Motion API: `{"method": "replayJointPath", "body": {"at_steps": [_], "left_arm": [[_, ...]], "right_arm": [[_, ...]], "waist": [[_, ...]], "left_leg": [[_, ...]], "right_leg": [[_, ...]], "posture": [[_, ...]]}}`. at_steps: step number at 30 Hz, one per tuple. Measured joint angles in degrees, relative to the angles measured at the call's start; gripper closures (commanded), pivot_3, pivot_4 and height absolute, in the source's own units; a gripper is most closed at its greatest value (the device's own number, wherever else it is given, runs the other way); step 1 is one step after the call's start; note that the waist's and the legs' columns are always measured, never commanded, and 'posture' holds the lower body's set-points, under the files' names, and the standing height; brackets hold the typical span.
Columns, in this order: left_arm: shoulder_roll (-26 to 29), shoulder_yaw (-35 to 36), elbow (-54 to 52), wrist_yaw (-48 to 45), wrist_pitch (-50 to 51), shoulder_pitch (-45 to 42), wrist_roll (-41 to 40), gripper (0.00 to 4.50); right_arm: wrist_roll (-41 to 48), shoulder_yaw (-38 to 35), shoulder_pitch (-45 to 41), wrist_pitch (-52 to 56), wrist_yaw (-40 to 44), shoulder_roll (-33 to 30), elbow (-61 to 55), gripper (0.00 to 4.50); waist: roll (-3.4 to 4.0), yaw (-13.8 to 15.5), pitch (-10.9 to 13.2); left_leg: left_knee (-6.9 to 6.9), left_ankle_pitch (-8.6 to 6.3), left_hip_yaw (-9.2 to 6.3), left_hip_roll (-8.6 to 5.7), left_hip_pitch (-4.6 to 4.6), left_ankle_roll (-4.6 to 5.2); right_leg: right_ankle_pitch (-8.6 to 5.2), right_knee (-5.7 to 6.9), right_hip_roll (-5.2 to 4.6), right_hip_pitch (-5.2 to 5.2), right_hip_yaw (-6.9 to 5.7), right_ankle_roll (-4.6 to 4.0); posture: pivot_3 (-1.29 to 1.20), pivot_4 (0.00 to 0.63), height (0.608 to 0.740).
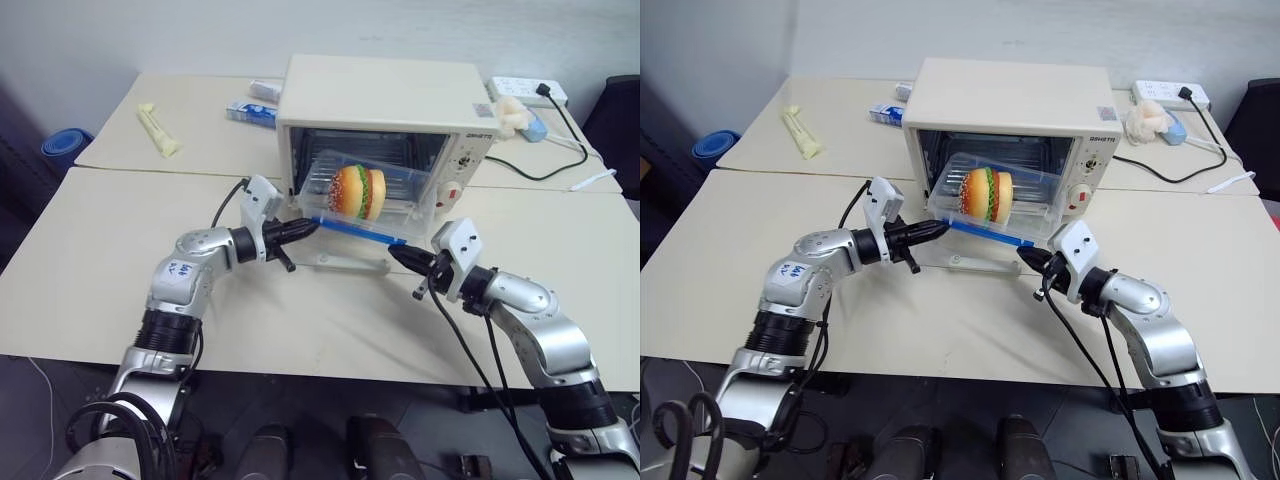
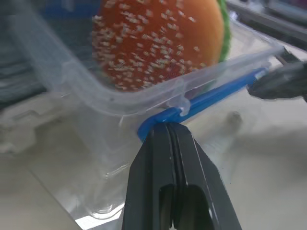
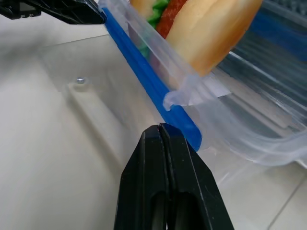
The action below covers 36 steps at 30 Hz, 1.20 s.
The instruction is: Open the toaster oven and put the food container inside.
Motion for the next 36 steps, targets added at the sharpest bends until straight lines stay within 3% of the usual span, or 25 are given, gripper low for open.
{"method": "replayJointPath", "body": {"at_steps": [5, 15, 21, 24, 29, 32, 36], "left_arm": [[-3.84, 3.62, 6.88, 6.67, -5.92, -3.05, 2.00, 4.50], [-8.89, 5.57, 17.72, 11.07, -14.59, -7.06, 3.58, 4.50], [-8.88, 5.52, 18.62, 10.57, -14.83, -7.14, 4.21, 4.50], [-3.49, 5.19, 9.75, 5.03, -9.74, -1.66, 2.49, 3.92], [11.57, 6.09, -5.89, -10.99, 1.97, 8.52, -6.02, 2.36], [18.04, 9.47, -8.15, -20.31, -0.77, 11.82, -8.46, 1.49], [23.64, 11.80, -9.23, -35.15, -5.86, 15.14, -12.43, 0.29]], "right_arm": [[-3.87, -0.24, -8.11, -6.22, -0.27, 2.62, 11.54, 4.47], [-8.78, -1.64, -22.41, -13.70, -4.69, 9.22, 32.76, 4.47], [-7.07, -2.69, -20.41, -12.45, -1.37, 9.61, 30.56, 4.47], [-3.09, -2.77, -13.48, -5.76, 3.92, 5.48, 18.53, 4.50], [3.93, -9.41, -6.05, 2.73, 9.88, -5.22, 6.57, 4.50], [3.88, -11.41, -1.11, 0.10, 15.39, -10.17, 8.39, 4.50], [-0.01, -8.75, 2.20, -9.61, 22.14, -10.31, 18.36, 4.50]], "waist": [[0.00, -0.43, 0.00], [0.00, -1.99, 0.00], [0.00, -2.26, 0.00], [0.01, -2.30, 0.00], [0.03, -1.87, 0.01], [0.02, -1.23, 0.01], [0.04, -0.94, 0.02]], "left_leg": [[0.01, 0.02, 0.00, -0.01, 0.00, -0.04], [-0.06, 0.05, 0.16, 0.06, 0.01, -0.11], [-0.17, 0.07, 0.18, 0.13, -0.05, -0.14], [-0.19, 0.04, 0.18, 0.14, -0.16, -0.16], [-0.11, 0.03, 0.00, 0.14, -0.15, -0.14], [-0.16, -0.01, -0.12, 0.15, 0.16, -0.08], [-0.19, -0.01, -0.01, 0.15, 0.15, -0.05]], "right_leg": [[0.00, 0.04, -0.01, -0.02, -0.04, 0.01], [0.01, 0.09, 0.03, -0.12, -0.09, 0.01], [0.01, 0.30, 0.05, -0.21, -0.03, 0.01], [0.01, 0.29, 0.05, -0.29, 0.07, 0.01], [0.00, -0.02, 0.01, -0.17, 0.05, 0.00], [-0.01, -0.35, 0.02, 0.29, -0.06, -0.01], [0.00, -0.36, 0.01, 0.24, -0.01, -0.01]], "posture": [[0.00, 0.150, 0.740], [0.00, 0.150, 0.740], [0.00, 0.150, 0.740], [0.00, 0.150, 0.740], [0.00, 0.150, 0.740], [0.00, 0.150, 0.740], [0.00, 0.150, 0.740]]}}
